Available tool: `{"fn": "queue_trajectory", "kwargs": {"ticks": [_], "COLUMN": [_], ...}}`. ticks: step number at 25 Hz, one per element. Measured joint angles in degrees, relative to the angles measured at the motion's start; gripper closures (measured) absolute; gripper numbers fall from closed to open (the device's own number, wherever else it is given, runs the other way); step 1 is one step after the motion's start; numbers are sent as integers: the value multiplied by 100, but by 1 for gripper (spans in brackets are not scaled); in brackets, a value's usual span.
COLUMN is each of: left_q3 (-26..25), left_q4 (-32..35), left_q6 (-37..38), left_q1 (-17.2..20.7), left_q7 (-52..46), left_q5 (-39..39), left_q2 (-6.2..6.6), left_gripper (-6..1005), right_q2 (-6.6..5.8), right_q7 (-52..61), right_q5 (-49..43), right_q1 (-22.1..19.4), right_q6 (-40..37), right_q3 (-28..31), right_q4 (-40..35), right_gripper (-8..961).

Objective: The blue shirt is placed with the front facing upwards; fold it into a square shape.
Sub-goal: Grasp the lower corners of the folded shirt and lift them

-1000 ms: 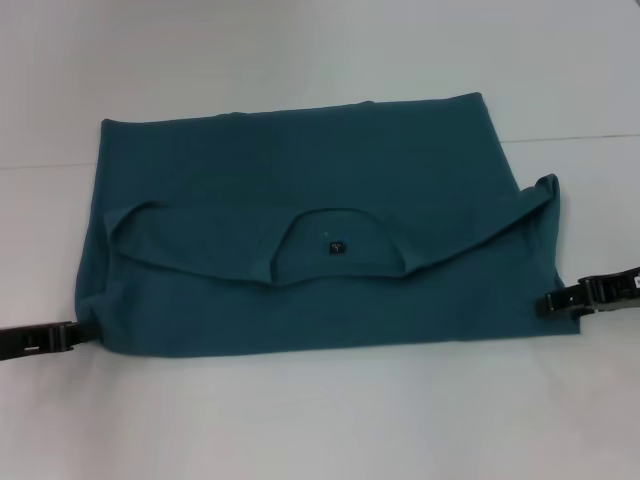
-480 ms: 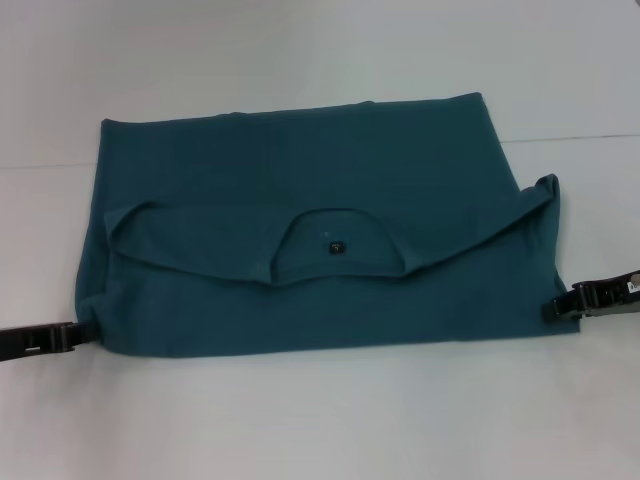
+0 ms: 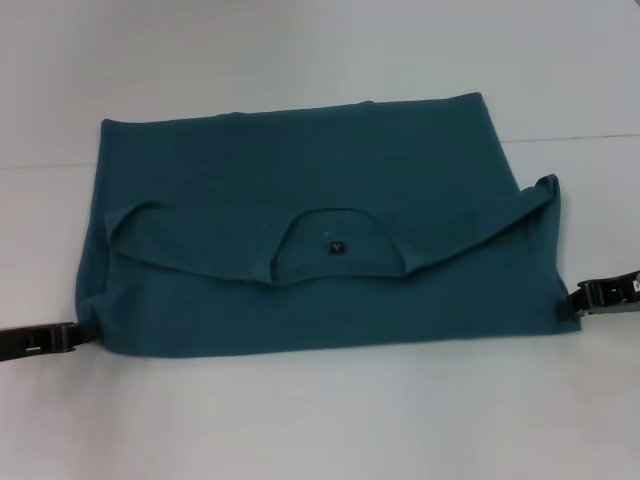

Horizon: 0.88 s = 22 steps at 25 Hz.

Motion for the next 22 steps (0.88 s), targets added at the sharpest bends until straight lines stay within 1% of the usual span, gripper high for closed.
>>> {"fn": "queue_trajectory", "kwargs": {"ticks": [4,9,12,14,17,22], "left_q3": [0,0,0,-2,-8,-9], "left_q4": [0,-34,-49,-138,-281,-425], "left_q6": [1,38,49,201,373,615], "left_q1": [0,19,53,137,244,395], "left_q7": [10,29,46,170,353,498], "left_q5": [0,0,0,-100,-291,-485], "left_q2": [-10,-12,-8,5,-18,-29], "left_gripper": [972,972,972,972,973,973], "right_q2": [0,12,75,138,218,261], "right_q7": [-22,-135,-257,-311,-362,-487], "right_q5": [0,1,10,27,32,37], "right_q1": [-7,-62,-182,-288,-409,-492], "right_q6": [-19,-253,-484,-613,-693,-655], "right_q3": [0,-57,-58,-56,-49,-18], "right_q4": [-6,-186,-557,-876,-1190,-1265], "right_gripper": [922,922,921,921,923,925]}}
